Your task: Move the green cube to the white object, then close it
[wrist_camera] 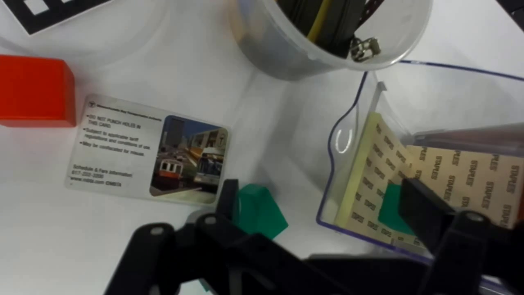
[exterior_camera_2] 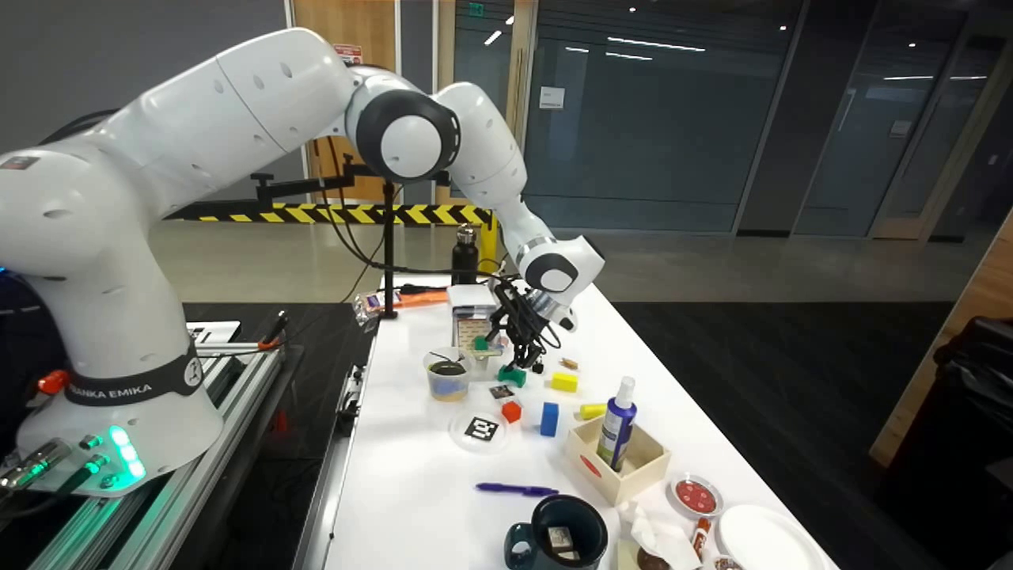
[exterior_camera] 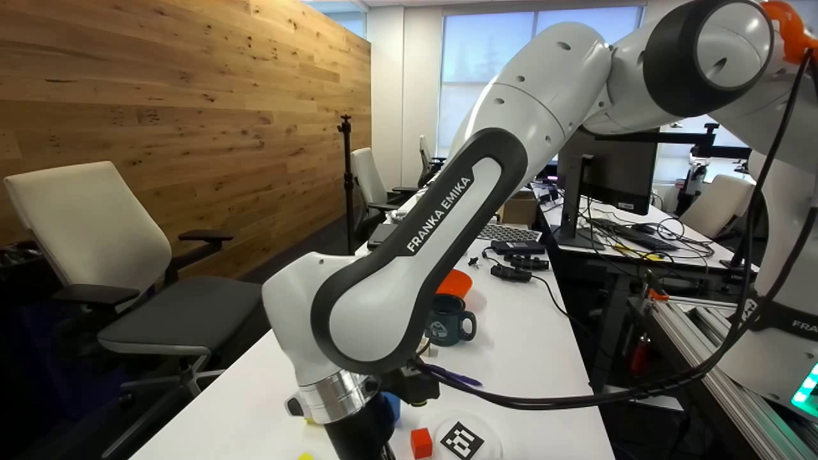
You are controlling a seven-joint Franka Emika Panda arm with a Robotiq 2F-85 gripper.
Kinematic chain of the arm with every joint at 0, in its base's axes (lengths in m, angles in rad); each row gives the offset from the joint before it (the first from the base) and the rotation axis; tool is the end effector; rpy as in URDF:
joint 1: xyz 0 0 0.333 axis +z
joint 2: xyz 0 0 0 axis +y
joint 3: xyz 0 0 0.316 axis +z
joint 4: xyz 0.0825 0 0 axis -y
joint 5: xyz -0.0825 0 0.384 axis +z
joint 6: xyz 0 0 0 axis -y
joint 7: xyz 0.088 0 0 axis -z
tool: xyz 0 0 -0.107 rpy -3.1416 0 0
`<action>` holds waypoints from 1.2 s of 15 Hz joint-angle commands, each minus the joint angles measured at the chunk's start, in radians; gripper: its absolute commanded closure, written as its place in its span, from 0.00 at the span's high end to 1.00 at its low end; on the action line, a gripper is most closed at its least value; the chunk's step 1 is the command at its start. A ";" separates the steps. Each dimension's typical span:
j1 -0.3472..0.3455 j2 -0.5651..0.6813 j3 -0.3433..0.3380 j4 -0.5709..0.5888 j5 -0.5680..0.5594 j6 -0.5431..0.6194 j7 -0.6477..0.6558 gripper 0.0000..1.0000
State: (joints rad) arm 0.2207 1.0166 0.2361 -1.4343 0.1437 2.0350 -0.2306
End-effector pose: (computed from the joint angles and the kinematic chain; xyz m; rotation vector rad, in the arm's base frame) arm 0.6011 0.2831 0.0680 -2.6945 -0.7273 0.6111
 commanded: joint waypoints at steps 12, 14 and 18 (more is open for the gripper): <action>-0.103 0.028 0.107 0.000 0.113 0.018 -0.095 0.38; -0.104 0.027 0.107 -0.001 0.113 0.020 -0.096 0.24; -0.107 0.023 0.109 -0.003 0.117 0.023 -0.098 0.00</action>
State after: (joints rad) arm 0.1310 1.0358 0.3266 -1.4339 0.2256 2.0407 -0.2989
